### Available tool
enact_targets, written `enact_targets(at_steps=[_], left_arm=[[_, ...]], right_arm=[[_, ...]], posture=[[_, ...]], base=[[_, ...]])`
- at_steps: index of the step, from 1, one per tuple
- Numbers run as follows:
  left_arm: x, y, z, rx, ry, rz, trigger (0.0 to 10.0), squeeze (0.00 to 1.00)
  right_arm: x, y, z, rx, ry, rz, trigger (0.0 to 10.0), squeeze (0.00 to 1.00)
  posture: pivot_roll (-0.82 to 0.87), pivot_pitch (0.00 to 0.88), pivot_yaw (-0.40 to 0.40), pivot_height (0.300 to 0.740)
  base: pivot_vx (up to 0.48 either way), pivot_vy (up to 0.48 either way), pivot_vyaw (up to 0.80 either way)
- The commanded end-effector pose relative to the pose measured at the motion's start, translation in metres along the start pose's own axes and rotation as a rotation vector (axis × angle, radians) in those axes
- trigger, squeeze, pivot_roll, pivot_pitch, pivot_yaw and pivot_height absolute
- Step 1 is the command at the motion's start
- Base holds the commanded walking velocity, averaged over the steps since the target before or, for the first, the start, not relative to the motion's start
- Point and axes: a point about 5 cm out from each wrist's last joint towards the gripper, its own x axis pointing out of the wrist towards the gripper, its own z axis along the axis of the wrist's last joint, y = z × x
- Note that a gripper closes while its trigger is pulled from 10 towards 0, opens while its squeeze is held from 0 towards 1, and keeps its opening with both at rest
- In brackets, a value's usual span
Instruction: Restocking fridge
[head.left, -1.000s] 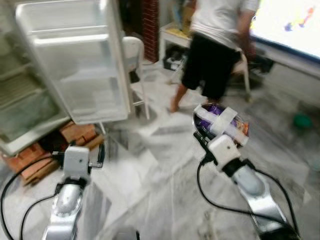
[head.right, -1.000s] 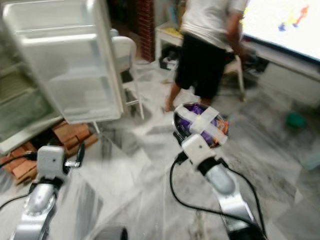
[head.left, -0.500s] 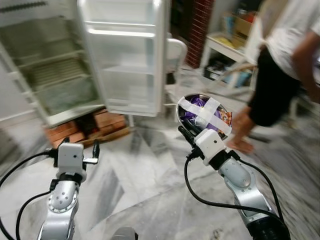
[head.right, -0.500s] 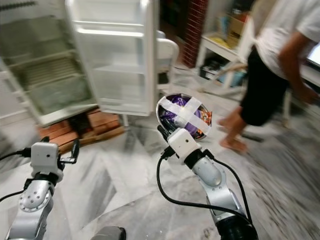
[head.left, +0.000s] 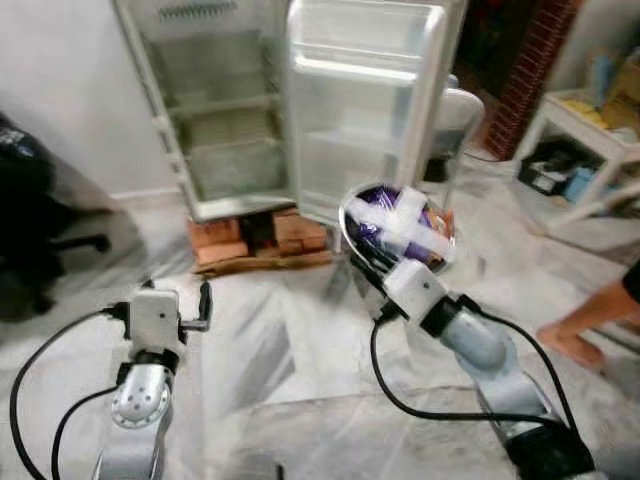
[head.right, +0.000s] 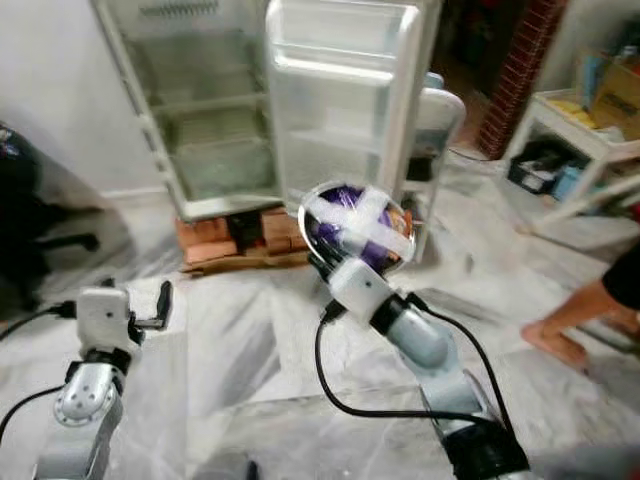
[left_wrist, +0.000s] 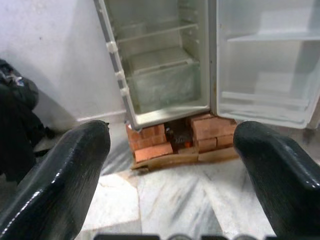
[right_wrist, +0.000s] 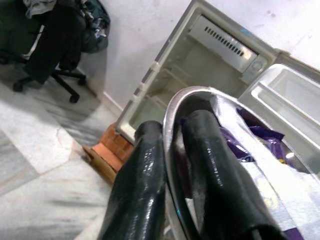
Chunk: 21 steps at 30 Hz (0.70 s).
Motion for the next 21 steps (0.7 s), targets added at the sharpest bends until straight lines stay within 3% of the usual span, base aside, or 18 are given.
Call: enact_targets(at_steps=[1, 19, 21], left_arm=[[0.0023, 0.0037, 0.0024, 0.002, -0.006, 0.012, 10.0, 0.0], [0.0038, -0.0012, 0.0038, -0.022, -0.025, 0.021, 10.0, 0.0], [0.0033, -0.0023, 0.004, -0.024, -0.03, 0.014, 10.0, 0.0]], right_arm=[[0.0066, -0.0003, 0.011, -0.021, -0.057, 0.014, 10.0, 0.0], [0.0034, 0.0029, 0.0117, -0.037, -0.066, 0.066, 10.0, 0.0], [0.0023, 0.0032, 0.0123, -0.048, -0.073, 0.079, 10.0, 0.0]], posture=[[0.06, 0.0, -0.039, 0.74], [0.05, 0.0, -0.048, 0.74], [0.05, 0.0, -0.049, 0.74]], base=[[0.0, 0.442, 0.0], [0.0, 0.436, 0.0], [0.266, 0.399, 0.64]])
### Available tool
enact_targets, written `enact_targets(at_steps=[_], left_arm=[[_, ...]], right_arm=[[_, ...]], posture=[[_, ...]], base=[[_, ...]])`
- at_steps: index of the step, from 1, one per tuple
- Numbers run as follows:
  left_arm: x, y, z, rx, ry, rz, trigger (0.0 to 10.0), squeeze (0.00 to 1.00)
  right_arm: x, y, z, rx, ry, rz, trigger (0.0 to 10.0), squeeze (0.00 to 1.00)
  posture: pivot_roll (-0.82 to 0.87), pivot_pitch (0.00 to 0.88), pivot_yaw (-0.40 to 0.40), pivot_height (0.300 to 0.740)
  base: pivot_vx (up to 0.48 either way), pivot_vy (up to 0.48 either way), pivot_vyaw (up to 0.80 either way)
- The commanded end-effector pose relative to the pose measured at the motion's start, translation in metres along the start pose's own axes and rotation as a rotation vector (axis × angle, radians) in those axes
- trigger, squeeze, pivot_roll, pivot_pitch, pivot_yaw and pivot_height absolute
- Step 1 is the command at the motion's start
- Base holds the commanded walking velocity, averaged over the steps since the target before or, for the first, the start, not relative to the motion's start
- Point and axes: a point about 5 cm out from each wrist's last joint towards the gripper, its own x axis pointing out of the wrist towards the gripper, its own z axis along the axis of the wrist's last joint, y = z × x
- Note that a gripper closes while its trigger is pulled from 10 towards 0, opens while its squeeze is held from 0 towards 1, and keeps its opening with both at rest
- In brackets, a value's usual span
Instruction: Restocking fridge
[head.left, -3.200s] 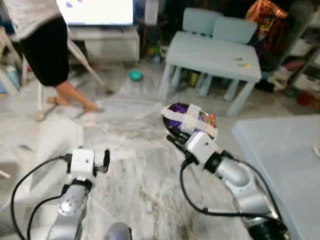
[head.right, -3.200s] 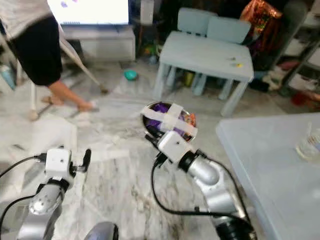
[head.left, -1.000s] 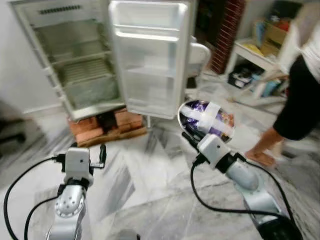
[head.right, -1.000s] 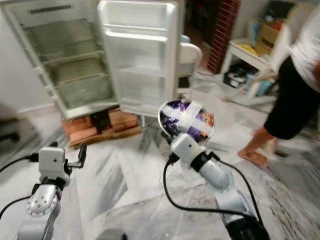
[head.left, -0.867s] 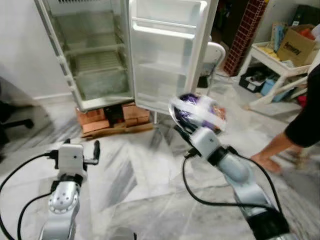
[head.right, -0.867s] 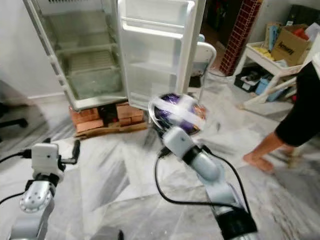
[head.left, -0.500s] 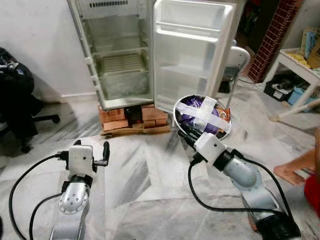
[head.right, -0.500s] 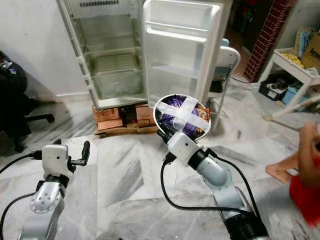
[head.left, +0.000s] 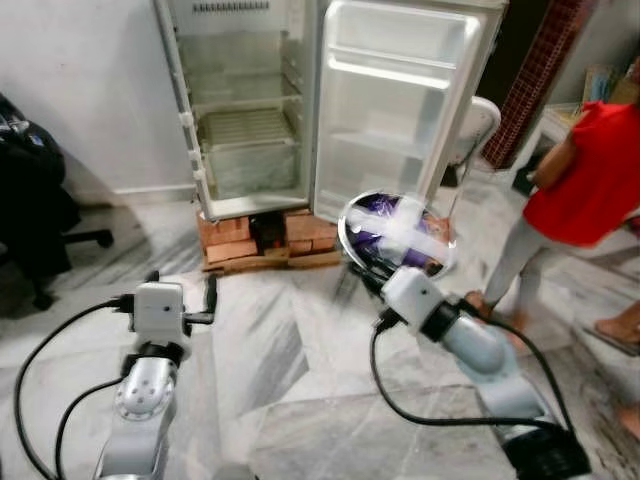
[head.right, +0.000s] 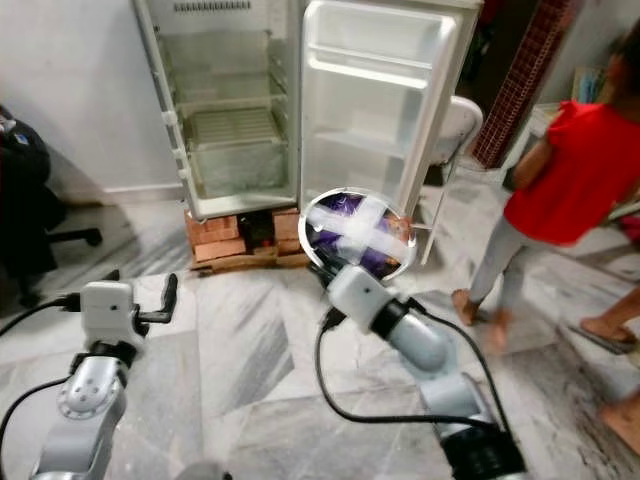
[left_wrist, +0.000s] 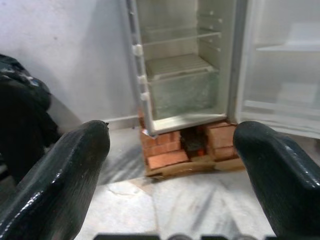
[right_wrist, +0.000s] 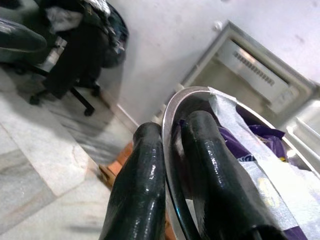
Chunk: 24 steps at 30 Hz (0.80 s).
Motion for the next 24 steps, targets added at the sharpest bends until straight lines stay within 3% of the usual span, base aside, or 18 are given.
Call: enact_targets(at_steps=[1, 7, 24], left_arm=[[0.0001, -0.0099, 0.0018, -0.023, -0.012, -0.028, 10.0, 0.0], [-0.0009, -0.0113, 0.0025, -0.03, -0.02, -0.04, 10.0, 0.0], [-0.0009, -0.0131, 0.0012, -0.055, -0.01, -0.035, 10.0, 0.0]], right_arm=[[-0.005, -0.0113, 0.0024, -0.041, -0.008, -0.013, 10.0, 0.0], [-0.0036, -0.01, 0.0038, -0.054, -0.015, 0.002, 10.0, 0.0], [-0.0066, -0.0131, 0.0028, -0.051, -0.011, -0.009, 10.0, 0.0]], posture=[[0.05, 0.0, -0.051, 0.74], [0.06, 0.0, -0.053, 0.74], [0.05, 0.0, -0.059, 0.74]], base=[[0.345, 0.334, 0.8], [0.423, 0.141, 0.78], [0.446, 0.0, 0.0]])
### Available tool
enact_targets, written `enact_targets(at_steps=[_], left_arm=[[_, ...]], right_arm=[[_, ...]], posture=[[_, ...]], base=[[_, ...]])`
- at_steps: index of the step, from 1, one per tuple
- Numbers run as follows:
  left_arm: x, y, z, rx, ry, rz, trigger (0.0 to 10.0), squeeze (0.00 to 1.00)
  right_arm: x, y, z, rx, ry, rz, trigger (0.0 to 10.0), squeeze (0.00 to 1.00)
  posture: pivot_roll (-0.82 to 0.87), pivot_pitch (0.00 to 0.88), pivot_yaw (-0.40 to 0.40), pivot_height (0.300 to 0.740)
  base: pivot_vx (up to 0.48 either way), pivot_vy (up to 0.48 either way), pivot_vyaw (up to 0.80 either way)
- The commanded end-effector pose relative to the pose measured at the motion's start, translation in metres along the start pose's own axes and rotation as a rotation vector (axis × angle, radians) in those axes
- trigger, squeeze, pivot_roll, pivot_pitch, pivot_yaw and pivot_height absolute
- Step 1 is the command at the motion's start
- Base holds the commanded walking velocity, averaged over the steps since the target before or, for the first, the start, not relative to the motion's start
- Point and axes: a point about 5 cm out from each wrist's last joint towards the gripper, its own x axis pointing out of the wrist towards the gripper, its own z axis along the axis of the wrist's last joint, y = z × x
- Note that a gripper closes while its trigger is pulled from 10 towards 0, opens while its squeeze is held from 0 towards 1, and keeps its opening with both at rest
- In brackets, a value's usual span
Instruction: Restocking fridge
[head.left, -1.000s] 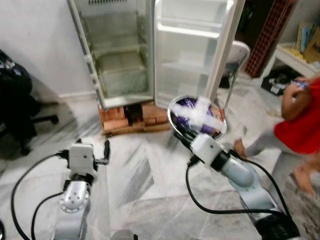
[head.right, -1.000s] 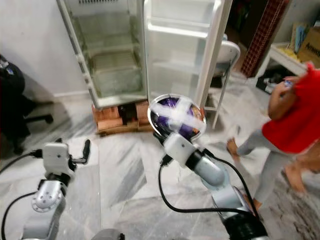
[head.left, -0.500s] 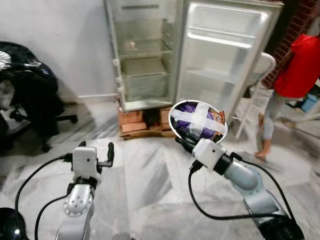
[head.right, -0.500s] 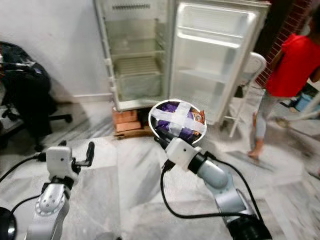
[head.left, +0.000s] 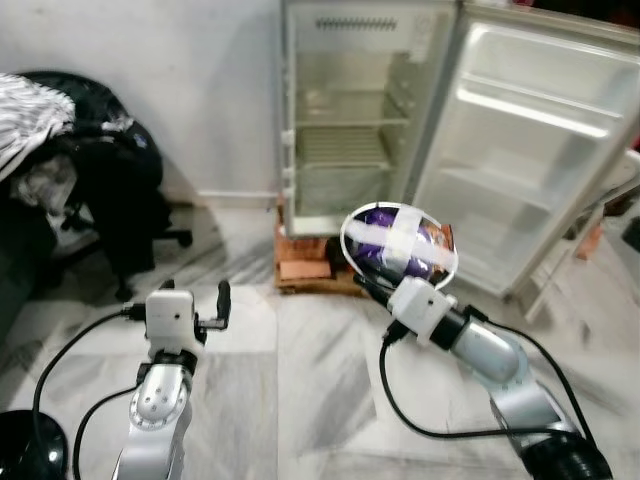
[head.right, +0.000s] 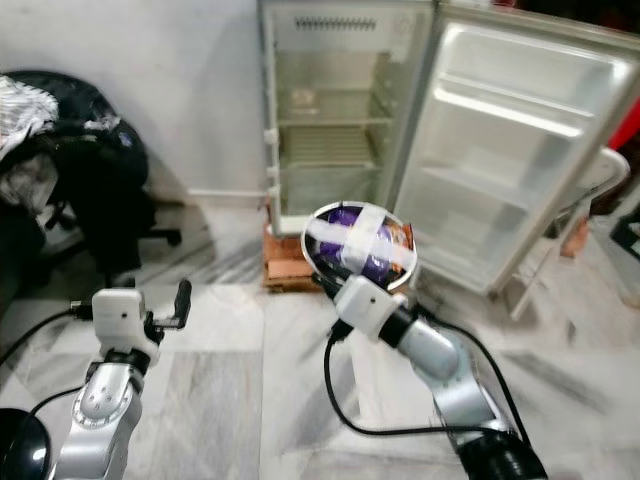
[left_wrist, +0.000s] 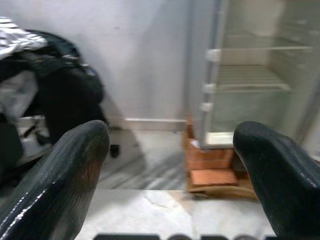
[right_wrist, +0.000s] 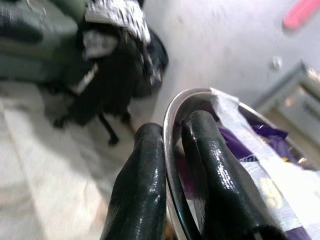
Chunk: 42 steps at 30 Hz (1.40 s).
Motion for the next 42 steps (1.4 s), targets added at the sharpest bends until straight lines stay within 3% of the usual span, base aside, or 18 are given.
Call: enact_targets(at_steps=[1, 22, 42], left_arm=[[-0.0006, 0.0042, -0.0007, 0.015, 0.006, 0.005, 10.0, 0.0], [-0.0015, 0.0041, -0.0035, 0.002, 0.024, 0.019, 10.0, 0.0], [-0.0016, 0.0045, -0.0053, 0.017, 0.034, 0.01, 10.0, 0.0]], right_arm=[[0.0026, -0.0003, 0.0052, -0.019, -0.027, 0.011, 10.0, 0.0], [0.0028, 0.0003, 0.0028, -0.036, -0.019, 0.027, 10.0, 0.0], [0.004, 0.0036, 0.0016, -0.041, -0.023, 0.046, 10.0, 0.0]], posture=[[0.05, 0.0, -0.059, 0.74], [0.05, 0.0, -0.063, 0.74], [0.05, 0.0, -0.059, 0.74]], base=[[0.424, 0.0, 0.0], [0.451, 0.0, 0.0], [0.369, 0.301, 0.0]])
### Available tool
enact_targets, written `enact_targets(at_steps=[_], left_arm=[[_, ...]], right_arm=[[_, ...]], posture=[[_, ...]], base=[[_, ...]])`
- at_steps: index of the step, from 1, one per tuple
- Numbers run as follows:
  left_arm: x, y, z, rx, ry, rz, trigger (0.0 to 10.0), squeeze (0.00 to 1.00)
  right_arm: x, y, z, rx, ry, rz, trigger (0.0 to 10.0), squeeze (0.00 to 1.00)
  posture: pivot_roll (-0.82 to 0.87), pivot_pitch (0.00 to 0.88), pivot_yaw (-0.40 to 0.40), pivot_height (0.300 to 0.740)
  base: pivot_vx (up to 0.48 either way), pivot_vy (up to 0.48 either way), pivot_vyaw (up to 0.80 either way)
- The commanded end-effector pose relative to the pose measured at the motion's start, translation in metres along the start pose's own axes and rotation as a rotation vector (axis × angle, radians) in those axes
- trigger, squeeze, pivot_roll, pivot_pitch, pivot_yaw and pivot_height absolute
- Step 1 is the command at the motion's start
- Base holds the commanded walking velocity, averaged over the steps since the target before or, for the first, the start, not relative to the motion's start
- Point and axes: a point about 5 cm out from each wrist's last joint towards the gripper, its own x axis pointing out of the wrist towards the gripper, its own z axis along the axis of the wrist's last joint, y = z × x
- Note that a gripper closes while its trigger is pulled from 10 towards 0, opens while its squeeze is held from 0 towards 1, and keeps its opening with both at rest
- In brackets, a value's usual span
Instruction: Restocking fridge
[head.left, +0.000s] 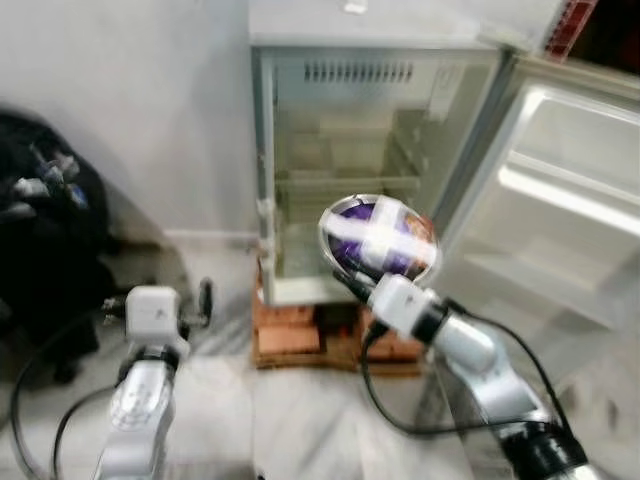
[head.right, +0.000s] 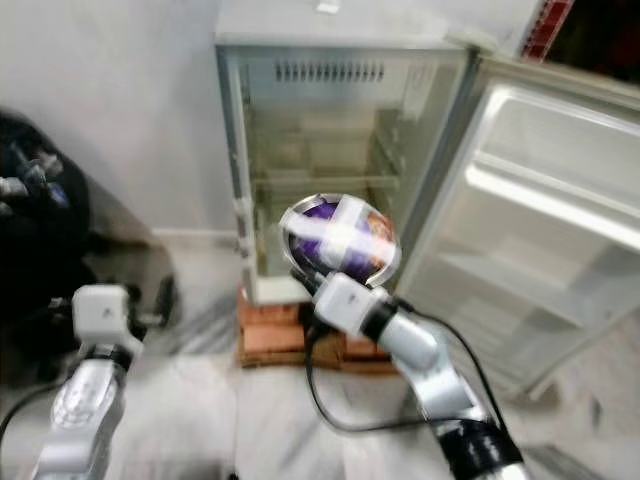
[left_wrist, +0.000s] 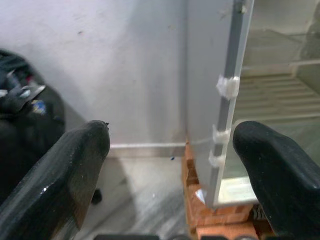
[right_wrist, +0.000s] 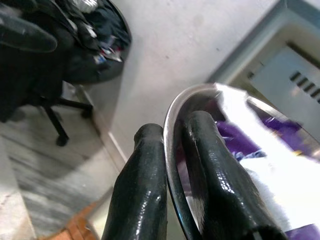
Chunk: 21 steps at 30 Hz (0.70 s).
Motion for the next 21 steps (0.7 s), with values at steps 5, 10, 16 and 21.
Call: enact_targets(at_steps=[5, 10, 16, 21], left_arm=[[0.0, -0.0103, 0.0046, -0.06, -0.021, -0.016, 10.0, 0.0], [-0.001, -0.0116, 0.004, -0.041, -0.02, -0.04, 10.0, 0.0], [-0.0008, -0.0151, 0.0047, -0.045, -0.026, -0.077, 10.0, 0.0], [-0.0007, -0.0156, 0.0055, -0.05, -0.029, -0.087, 10.0, 0.0]], right_arm=[[-0.0037, -0.0068, 0.0007, -0.02, -0.003, -0.024, 10.0, 0.0], [-0.0036, -0.0066, 0.0005, -0.016, -0.002, -0.031, 10.0, 0.0], [-0.0049, -0.0088, -0.0027, -0.033, 0.024, -0.055, 10.0, 0.0], [-0.0049, -0.0107, -0.0038, -0.03, 0.034, -0.067, 10.0, 0.0]], posture=[[0.05, 0.0, -0.059, 0.74], [0.05, 0.0, -0.058, 0.74], [0.05, 0.0, -0.056, 0.74], [0.05, 0.0, -0.055, 0.74]], base=[[0.049, 0.0, 0.0], [0.0, 0.0, 0.0], [0.045, 0.0, 0.0], [0.305, 0.0, 0.0]])
